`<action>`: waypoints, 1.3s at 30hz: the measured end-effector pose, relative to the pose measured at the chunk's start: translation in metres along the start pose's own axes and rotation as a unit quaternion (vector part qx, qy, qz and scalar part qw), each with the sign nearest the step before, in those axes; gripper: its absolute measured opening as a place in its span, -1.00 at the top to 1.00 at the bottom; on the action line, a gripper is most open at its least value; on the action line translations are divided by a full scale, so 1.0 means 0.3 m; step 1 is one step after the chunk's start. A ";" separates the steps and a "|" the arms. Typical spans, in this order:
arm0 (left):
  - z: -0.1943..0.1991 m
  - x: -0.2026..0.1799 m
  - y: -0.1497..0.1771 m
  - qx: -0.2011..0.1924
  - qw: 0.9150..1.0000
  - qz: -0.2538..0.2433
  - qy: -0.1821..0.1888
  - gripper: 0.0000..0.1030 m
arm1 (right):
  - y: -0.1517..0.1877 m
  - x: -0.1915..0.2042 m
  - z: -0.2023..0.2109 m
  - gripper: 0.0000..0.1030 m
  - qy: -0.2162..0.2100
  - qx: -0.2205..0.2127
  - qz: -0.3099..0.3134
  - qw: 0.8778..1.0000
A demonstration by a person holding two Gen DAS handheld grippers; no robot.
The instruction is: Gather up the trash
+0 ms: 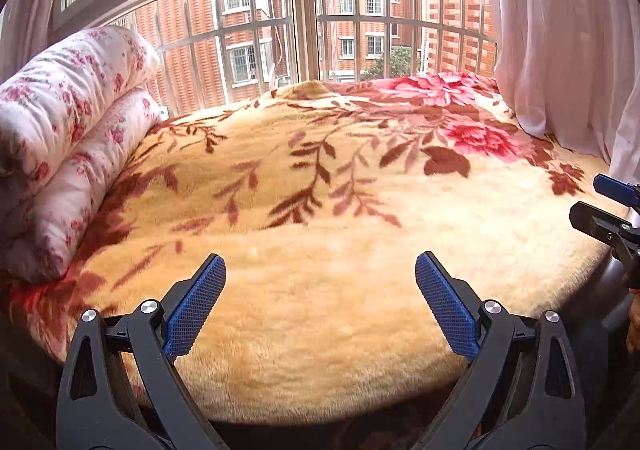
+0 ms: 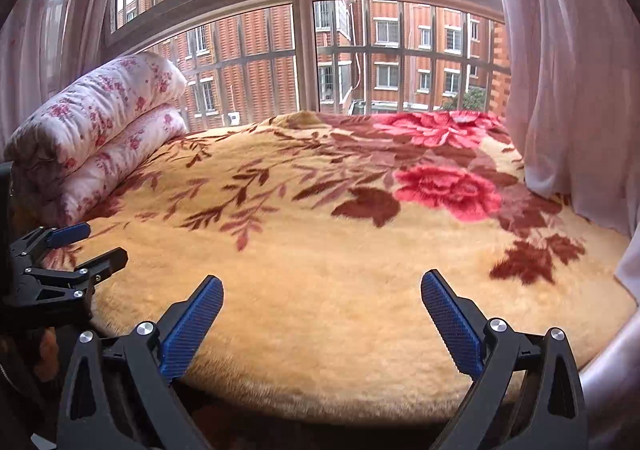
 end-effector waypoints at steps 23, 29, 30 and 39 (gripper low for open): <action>-0.437 0.033 -0.134 0.053 0.998 0.032 -0.028 -0.81 | -0.047 -0.094 -0.495 -0.90 0.086 0.059 -0.110 0.988; -0.464 0.041 -0.117 0.071 0.996 0.041 -0.027 -0.81 | -0.037 -0.094 -0.500 -0.90 0.091 0.060 -0.113 0.988; -0.462 0.041 -0.116 0.070 0.996 0.041 -0.026 -0.81 | -0.038 -0.090 -0.503 -0.90 0.092 0.062 -0.109 0.988; -0.470 0.044 -0.111 0.070 0.996 0.045 -0.023 -0.81 | -0.032 -0.087 -0.511 -0.90 0.094 0.070 -0.104 0.988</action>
Point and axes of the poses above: each gripper's, at about its wrist camera, not at the fingertips, and z roughly against the way its jaws point, x to its left, y to its underside, the point moved 3 cm from there along -z, roughly the way its jaws point, and after that the axes turned 15 degrees about z, right-handed, at the moved point
